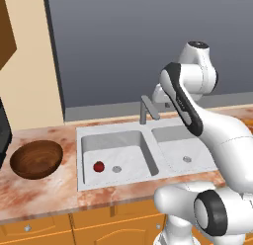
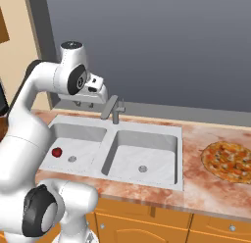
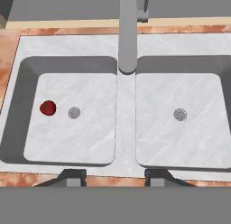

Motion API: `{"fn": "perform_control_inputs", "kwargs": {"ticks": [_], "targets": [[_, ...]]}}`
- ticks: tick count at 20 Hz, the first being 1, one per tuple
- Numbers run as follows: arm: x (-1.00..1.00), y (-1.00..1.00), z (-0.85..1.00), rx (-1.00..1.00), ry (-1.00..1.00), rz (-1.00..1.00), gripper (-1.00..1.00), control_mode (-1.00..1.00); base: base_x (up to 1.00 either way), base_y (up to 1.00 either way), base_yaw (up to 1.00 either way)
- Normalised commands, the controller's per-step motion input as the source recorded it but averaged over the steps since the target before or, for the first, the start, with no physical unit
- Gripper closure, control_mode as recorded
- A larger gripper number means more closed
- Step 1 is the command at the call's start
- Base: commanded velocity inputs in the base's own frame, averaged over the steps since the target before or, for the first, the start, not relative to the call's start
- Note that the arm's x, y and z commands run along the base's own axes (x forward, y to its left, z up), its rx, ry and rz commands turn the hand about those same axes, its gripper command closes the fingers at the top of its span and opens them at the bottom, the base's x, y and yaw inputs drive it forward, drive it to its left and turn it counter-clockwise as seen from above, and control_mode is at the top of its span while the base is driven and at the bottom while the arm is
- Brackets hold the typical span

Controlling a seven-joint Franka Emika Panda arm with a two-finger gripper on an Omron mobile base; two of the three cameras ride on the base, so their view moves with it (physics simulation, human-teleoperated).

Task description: Pick the tomato from the sink and place it in the bowl. Then pick the bowl and place it in the microwave. Then close the microwave door and press the start button.

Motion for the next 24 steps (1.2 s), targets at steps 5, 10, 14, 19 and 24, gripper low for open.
{"fn": "perform_control_inputs", "kwargs": {"ticks": [5,10,14,19,24], "targets": [[-0.51,0.39,-0.07,-0.07,-0.03,0.02,-1.00,-1.00,0.00,0.00,0.00],[-0.55,1.00,-0.44,-0.26,0.00,0.54,-1.00,-1.00,0.00,0.00,0.00],[-0.08,0.96,-0.66,-0.14,0.00,0.58,-1.00,-1.00,0.00,0.00,0.00],[0.58,0.54,-0.79,-0.01,0.01,0.49,-1.00,-1.00,0.00,0.00,0.00],[0.71,0.35,-0.84,0.00,0.00,0.24,-1.00,-1.00,0.00,0.00,0.00]]}}
